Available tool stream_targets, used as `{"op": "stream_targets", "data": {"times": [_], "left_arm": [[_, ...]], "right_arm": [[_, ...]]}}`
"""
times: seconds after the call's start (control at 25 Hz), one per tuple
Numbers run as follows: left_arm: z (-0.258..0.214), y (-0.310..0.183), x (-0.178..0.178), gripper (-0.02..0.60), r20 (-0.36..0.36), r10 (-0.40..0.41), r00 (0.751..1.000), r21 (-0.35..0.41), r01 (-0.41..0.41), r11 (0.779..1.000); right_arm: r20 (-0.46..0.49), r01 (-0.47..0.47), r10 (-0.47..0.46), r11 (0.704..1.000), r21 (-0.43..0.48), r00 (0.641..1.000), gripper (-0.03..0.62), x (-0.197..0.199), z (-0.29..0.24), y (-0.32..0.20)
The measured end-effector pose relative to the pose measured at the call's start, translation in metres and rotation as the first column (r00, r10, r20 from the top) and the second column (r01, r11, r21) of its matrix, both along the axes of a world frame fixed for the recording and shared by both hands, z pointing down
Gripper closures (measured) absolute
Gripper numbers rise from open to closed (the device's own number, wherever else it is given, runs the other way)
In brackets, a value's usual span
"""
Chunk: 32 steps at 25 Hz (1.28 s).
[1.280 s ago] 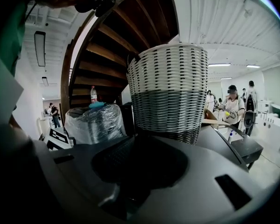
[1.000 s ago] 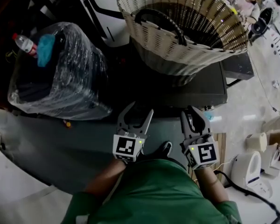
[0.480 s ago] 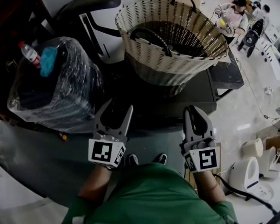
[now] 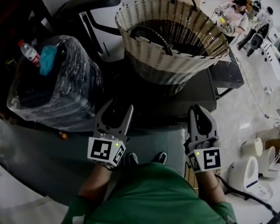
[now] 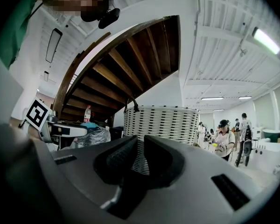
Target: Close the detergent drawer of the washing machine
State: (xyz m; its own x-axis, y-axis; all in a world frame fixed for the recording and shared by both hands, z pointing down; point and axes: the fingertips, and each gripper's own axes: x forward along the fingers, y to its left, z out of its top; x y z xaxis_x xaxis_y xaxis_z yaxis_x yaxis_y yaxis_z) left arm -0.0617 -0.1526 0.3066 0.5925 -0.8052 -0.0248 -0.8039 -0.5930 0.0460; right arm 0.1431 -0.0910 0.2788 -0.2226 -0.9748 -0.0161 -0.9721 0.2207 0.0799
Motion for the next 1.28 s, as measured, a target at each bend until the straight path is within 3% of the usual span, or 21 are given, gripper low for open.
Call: {"op": "stream_targets", "data": {"times": [0.4, 1.28], "left_arm": [[-0.002, 0.001, 0.004, 0.365, -0.010, 0.004, 1.000, -0.012, -0.004, 1.000], [0.003, 0.004, 0.021, 0.367, -0.007, -0.012, 1.000, -0.026, 0.012, 1.000]], "right_arm": [[0.000, 0.016, -0.016, 0.999, -0.042, 1.000, 0.533, -0.003, 0.010, -0.005], [0.015, 0.063, -0.062, 0.997, -0.034, 0.998, 0.539, 0.011, 0.014, -0.003]]}}
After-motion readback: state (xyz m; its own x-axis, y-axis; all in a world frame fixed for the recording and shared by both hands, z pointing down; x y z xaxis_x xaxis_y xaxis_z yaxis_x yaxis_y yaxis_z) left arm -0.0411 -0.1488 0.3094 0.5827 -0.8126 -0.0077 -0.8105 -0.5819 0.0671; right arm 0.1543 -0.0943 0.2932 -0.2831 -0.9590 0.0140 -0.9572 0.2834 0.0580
